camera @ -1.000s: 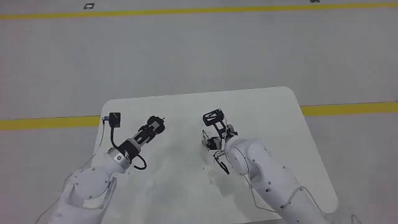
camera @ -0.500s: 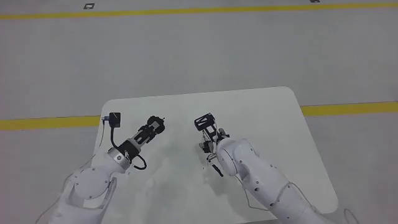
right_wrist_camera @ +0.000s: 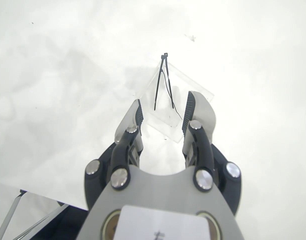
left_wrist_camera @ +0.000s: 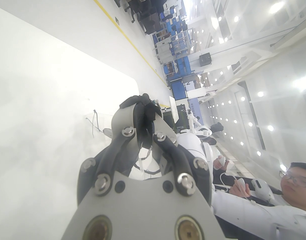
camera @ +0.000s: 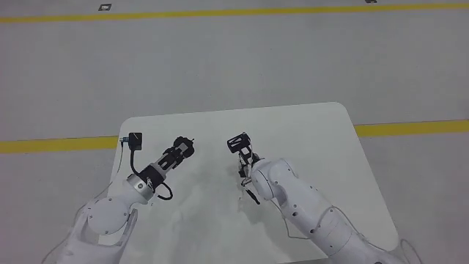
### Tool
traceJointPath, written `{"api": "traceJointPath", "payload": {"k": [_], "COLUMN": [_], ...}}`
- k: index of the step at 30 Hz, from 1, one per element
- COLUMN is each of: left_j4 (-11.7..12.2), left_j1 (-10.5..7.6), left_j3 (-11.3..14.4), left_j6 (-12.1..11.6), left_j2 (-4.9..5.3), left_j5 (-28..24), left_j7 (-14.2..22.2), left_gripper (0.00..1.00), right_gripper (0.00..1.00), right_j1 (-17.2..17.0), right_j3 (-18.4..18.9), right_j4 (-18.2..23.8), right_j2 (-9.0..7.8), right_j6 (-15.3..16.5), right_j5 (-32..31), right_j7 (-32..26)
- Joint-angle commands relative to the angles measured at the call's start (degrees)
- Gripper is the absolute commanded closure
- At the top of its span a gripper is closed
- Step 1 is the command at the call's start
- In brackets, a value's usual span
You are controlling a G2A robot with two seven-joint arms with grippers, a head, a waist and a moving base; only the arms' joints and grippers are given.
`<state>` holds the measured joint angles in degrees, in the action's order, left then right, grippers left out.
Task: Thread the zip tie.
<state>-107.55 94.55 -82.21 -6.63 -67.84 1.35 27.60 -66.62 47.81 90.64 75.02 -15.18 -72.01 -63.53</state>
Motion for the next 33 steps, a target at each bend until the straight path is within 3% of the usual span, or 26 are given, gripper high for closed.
{"api": "traceJointPath", "payload": {"k": [1, 15, 23, 33], "left_j4": [0.0, 0.0, 0.0, 0.0], "left_j1": [0.0, 0.0, 0.0, 0.0], "left_j3": [0.0, 0.0, 0.0, 0.0], "left_j6": [0.0, 0.0, 0.0, 0.0], "left_j2": [0.0, 0.0, 0.0, 0.0], "left_j5": [0.0, 0.0, 0.0, 0.0], "left_j7": [0.0, 0.0, 0.0, 0.0], "left_gripper": [1.0, 1.0, 1.0, 1.0], "right_gripper": [0.67, 0.71, 0.78, 0.77], "right_j1": [0.3, 2.4, 3.5, 4.5], "right_j3": [0.0, -0.4, -0.9, -1.0], "right_j4": [-1.0, -6.7, -9.9, -12.8], "right_j2": [0.18, 1.57, 2.45, 3.31], "right_j6": [0.2, 1.5, 1.7, 2.4], "right_j5": [0.2, 1.2, 1.4, 1.7], "right_j7": [0.1, 0.9, 1.8, 2.6]}}
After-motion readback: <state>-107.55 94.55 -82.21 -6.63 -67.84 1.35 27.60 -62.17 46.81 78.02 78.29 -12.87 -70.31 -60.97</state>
